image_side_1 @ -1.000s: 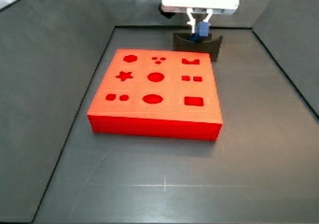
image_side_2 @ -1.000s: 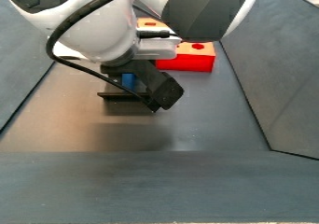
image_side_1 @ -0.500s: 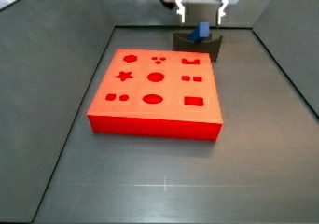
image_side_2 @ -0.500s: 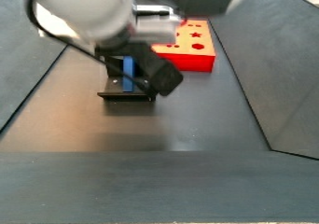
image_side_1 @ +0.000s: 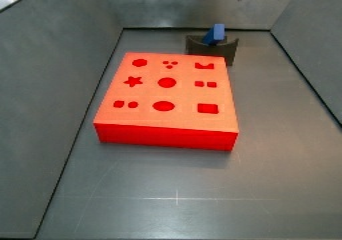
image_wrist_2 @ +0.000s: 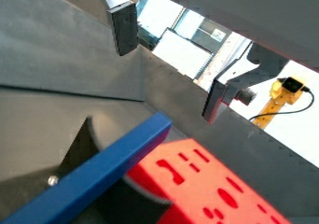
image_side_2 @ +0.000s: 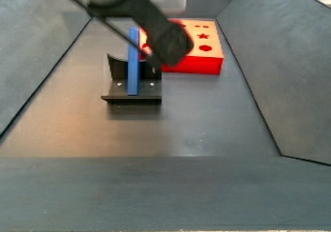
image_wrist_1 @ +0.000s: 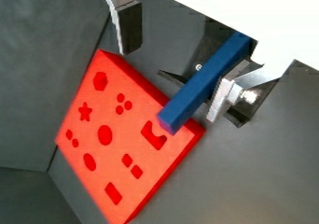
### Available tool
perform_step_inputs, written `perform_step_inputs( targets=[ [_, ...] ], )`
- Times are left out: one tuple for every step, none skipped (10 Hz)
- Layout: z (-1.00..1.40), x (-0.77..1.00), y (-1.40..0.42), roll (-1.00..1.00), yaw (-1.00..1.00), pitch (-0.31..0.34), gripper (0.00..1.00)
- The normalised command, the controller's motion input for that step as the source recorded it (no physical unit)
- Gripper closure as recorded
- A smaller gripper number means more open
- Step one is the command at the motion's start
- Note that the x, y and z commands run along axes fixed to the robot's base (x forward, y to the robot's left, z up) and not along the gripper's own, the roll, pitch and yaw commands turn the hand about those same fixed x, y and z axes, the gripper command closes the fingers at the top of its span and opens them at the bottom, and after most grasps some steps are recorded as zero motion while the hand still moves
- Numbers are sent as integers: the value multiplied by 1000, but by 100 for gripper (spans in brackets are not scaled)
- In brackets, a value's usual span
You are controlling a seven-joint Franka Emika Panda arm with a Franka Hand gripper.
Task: Pick up the rectangle object. Move up. Place the rectangle object on the fixture. Regrasp the rectangle object. Move to above the board. Insert the rectangle object.
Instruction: Regrasp the rectangle object.
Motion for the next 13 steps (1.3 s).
perform_step_inputs(
  targets=[
    [808, 7, -1000, 1000, 34, 33, 0],
    [771, 11, -1000, 1000, 35, 32, 0],
    [740, -20, -1000, 1000, 34, 25, 0],
    [676, -58, -1000, 1000, 34, 18, 0],
    [526, -73, -933, 1000, 33, 13, 0],
    [298, -68, -757, 1000, 34, 10, 0],
    [81, -41, -517, 1000, 34, 7, 0],
    [26, -29, -317, 1000, 34, 5, 0],
    [24, -33, -59, 1000, 35, 2, 0],
    [26, -38, -12, 1000, 36, -1, 0],
    [16, -32, -30, 1000, 36, -4, 0],
    [3, -28, -34, 1000, 37, -10, 0],
    [10, -23, -20, 1000, 38, -15, 0]
  ],
)
